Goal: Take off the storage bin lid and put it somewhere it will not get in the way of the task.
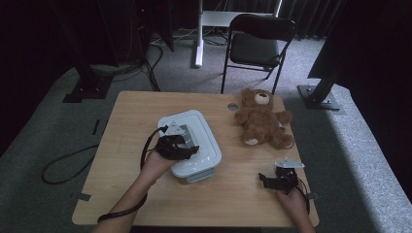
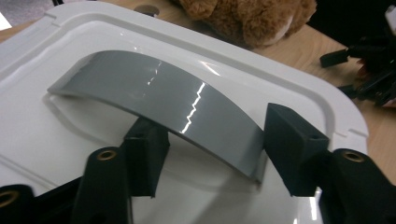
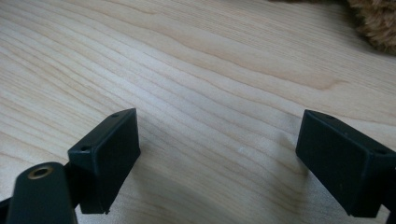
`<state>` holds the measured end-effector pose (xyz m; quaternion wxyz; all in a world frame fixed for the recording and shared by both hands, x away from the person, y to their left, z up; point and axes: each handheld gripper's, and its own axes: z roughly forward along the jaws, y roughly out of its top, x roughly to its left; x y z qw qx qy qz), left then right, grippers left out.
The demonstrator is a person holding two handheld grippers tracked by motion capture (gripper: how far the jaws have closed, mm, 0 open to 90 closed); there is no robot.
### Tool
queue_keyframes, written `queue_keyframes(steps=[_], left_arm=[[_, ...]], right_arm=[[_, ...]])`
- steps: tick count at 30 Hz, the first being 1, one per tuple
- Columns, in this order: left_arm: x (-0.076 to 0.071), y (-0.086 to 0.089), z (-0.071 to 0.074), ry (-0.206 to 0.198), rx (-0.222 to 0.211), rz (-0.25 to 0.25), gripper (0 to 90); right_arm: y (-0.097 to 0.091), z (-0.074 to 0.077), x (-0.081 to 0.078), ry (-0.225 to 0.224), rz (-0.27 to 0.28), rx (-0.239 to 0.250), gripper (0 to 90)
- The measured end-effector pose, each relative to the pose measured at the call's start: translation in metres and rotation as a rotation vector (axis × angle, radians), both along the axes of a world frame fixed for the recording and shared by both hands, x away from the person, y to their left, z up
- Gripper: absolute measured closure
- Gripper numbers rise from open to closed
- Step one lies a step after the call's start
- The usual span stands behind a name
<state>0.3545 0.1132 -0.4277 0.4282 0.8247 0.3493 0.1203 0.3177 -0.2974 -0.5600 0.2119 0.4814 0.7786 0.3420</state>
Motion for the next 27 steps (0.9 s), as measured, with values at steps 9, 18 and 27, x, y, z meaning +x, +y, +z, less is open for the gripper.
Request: queue_keyframes(steps=[9,18,27], left_arm=[[-0.003,0.002,0.002,0.001,-0.035,-0.006,50.8],[-0.009,0.006,0.015,-0.022,-0.058,-0.017,50.9],[-0.013,0.017,0.025,-0.043,-0.065,-0.003,51.5]], right_arm=[[0.000,0.000,0.000,0.000,0.000,0.000,12.6],[0.000,0.000,0.000,0.001,0.000,0.000,12.6],[0.000,0.000,0.000,0.000,-0.001,0.001,12.6]])
